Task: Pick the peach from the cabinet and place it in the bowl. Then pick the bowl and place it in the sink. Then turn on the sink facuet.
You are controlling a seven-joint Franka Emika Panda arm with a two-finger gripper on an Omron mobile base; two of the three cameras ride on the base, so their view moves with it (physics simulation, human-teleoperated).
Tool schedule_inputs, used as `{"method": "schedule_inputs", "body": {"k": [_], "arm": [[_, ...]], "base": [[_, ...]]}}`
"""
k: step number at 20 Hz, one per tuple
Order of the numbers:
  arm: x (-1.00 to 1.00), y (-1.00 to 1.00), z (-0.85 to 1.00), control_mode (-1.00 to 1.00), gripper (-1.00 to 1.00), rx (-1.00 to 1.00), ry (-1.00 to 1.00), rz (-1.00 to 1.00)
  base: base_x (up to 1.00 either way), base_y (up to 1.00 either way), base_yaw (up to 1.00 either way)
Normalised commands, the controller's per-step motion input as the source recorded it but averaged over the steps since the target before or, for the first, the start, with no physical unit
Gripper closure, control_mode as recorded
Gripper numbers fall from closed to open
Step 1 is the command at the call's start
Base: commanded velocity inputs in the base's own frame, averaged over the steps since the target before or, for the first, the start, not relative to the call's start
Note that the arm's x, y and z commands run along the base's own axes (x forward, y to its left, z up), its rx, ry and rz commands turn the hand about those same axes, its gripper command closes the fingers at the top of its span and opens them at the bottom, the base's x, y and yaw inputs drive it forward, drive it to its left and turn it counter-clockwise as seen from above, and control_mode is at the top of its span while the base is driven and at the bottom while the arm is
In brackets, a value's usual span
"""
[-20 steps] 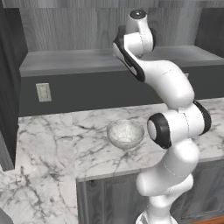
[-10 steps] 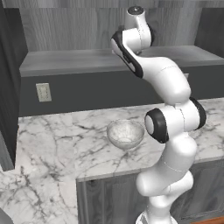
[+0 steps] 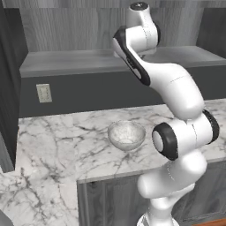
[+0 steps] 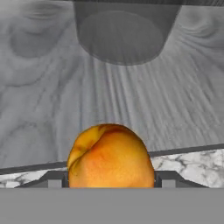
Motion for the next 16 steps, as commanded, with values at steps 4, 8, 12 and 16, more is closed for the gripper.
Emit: {"method": "schedule_inputs", "body": {"k": [4,8,12,16], "arm": [[-1.0,0.11,-0.34,-1.0,1.0,0.0,-0.09,0.0],[-1.0,0.03,-0.34,-1.0,1.0,0.05,-0.04,0.0],[-1.0,0.03,-0.36,-1.0,1.0,0.1,0.01,0.0],[-1.0,0.06,-0.48,-1.0,1.0,0.1,0.21,-0.04]], "base": [[0.0,0.0,0.0],[0.0,0.0,0.0],[0.0,0.0,0.0],[0.0,0.0,0.0]]}}
